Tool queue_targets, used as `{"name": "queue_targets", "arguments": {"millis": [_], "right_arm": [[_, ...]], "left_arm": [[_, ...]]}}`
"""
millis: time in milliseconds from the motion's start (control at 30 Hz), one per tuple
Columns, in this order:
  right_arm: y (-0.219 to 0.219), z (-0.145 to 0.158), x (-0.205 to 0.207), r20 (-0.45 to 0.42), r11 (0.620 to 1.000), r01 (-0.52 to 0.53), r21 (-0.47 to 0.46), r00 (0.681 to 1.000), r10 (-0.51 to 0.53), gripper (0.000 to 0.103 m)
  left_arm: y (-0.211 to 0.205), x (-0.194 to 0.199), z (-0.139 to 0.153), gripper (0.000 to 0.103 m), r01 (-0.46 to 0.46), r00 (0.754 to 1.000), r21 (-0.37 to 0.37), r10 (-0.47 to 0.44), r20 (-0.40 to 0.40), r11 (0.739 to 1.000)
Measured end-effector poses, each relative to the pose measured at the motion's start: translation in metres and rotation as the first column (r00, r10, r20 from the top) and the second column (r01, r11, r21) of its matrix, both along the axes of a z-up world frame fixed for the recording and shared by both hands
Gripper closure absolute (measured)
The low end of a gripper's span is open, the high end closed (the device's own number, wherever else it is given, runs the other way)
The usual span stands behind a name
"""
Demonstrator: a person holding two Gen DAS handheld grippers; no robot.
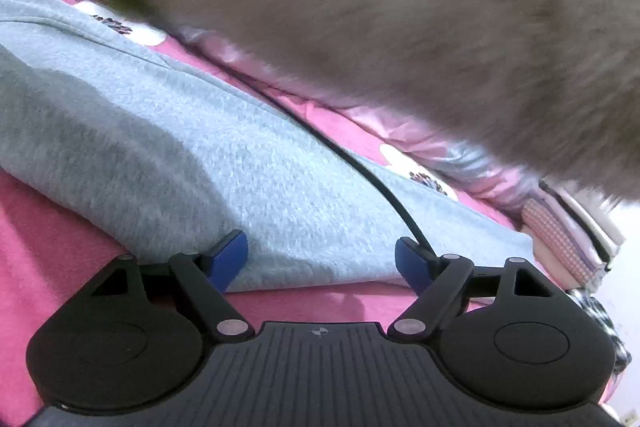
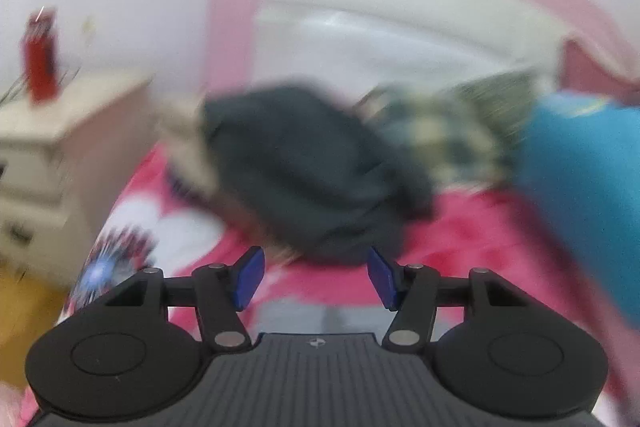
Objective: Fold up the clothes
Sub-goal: 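Move the open right tool toward the dark clothes by the pillow, then lower both open tools over the folded grey sweatpants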
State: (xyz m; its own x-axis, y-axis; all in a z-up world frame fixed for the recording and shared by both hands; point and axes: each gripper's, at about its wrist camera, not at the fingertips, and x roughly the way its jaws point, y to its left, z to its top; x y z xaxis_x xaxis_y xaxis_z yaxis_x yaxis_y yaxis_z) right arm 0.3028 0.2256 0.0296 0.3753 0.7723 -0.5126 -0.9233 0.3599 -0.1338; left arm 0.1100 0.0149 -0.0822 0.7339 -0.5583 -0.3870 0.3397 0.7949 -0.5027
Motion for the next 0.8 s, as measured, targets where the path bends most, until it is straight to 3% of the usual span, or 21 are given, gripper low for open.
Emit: {"name": "queue_targets", "arguments": {"millis": [100,200,267,400,567,667,733,800], "right_arm": [[-0.055,0.046,0.011,0.066,0.983,0.156,0.094,0.985,-0.162,0.044],[-0.126,0.084,0.011,0.138,0.930,0.339,0.145,0.923,-0.358,0.044],[-0.185,0.110,-0.003,0.202,0.869,0.464,0.173,0.847,-0.492,0.044],[-0.305,0.160,-0.061,0.281,0.705,0.654,0.275,0.646,-0.710,0.044],[-0.440,0.203,-0.172,0.215,0.448,0.779,0.438,0.393,-0.894,0.043],[-0.486,0.209,-0.247,0.160,0.338,0.801,0.495,0.298,-0.941,0.043],[-0.502,0.203,-0.291,0.137,0.298,0.808,0.509,0.266,-0.954,0.043],[-0.509,0.187,-0.321,0.067,0.265,0.815,0.515,0.270,-0.961,0.043]], "left_arm": [[0.001,0.001,0.001,0.020,0.001,1.000,-0.009,-0.001,-0.003,1.000],[0.016,0.008,-0.002,0.020,-0.001,1.000,-0.031,0.000,-0.005,1.000],[0.020,0.016,-0.005,0.019,-0.002,1.000,-0.042,0.002,-0.002,0.999],[0.021,0.014,0.000,0.012,0.002,1.000,-0.055,-0.001,0.008,0.999],[0.021,0.011,0.002,0.008,0.001,1.000,-0.063,-0.001,0.013,0.998],[0.021,0.008,0.004,0.006,0.004,1.000,-0.060,-0.003,0.011,0.998],[0.023,0.006,0.005,0.005,0.014,1.000,-0.060,-0.013,0.011,0.998],[0.024,0.004,0.006,0.004,0.025,1.000,-0.060,-0.024,0.018,0.998]]}}
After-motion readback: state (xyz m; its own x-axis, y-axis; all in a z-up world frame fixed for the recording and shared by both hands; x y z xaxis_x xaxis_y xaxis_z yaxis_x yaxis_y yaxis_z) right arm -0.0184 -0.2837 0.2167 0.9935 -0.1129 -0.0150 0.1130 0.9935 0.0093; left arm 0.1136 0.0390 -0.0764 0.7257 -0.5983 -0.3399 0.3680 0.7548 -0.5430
